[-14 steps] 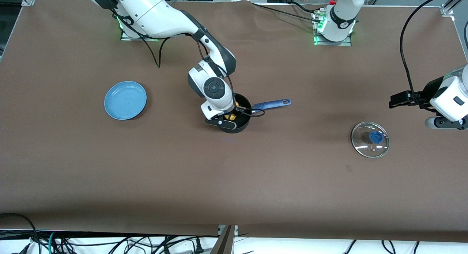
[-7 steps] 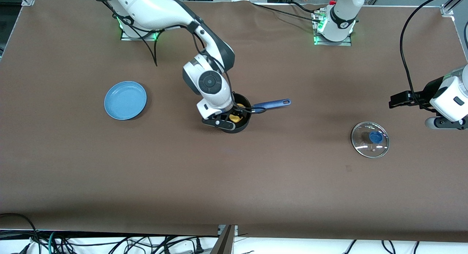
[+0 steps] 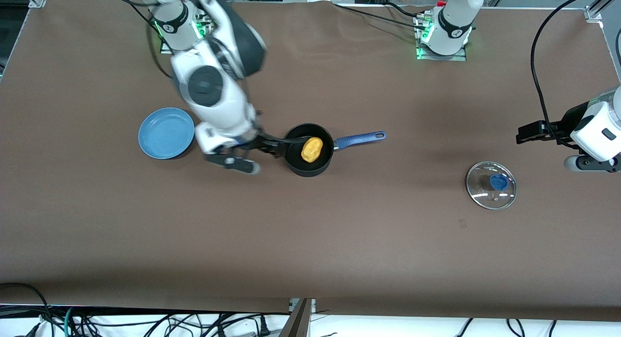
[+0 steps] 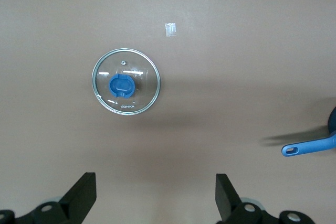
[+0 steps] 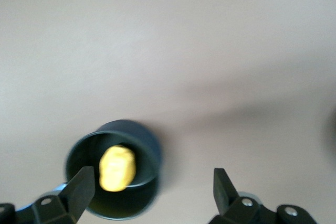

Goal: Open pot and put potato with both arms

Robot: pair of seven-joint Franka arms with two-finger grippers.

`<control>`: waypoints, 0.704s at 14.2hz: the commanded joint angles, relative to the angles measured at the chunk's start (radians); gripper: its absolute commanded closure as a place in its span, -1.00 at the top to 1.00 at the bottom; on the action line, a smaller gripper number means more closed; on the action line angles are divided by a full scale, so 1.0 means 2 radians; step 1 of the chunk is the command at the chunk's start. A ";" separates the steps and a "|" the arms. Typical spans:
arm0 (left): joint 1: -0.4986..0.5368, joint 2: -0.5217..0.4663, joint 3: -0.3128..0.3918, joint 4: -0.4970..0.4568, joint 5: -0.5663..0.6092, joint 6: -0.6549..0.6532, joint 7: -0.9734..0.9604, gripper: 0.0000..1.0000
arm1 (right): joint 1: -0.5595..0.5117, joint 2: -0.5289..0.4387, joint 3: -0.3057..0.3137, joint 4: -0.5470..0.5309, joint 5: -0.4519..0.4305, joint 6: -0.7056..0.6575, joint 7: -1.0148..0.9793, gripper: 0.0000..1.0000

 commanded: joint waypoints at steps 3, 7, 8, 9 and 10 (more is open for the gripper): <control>-0.003 0.009 0.001 0.018 0.005 -0.007 -0.001 1.00 | -0.010 -0.077 -0.079 -0.012 0.004 -0.092 -0.164 1.00; 0.002 0.010 0.001 0.017 0.004 -0.006 0.000 1.00 | -0.075 -0.126 -0.089 -0.031 0.001 -0.139 -0.299 1.00; 0.000 0.010 0.001 0.017 0.006 -0.005 0.000 1.00 | -0.101 -0.139 -0.080 -0.044 0.001 -0.141 -0.331 1.00; 0.000 0.010 0.001 0.017 0.006 -0.005 0.000 1.00 | -0.127 -0.152 -0.066 -0.056 -0.002 -0.141 -0.348 1.00; -0.001 0.008 0.001 0.017 0.005 -0.005 0.000 1.00 | -0.160 -0.159 -0.045 -0.067 -0.002 -0.141 -0.351 1.00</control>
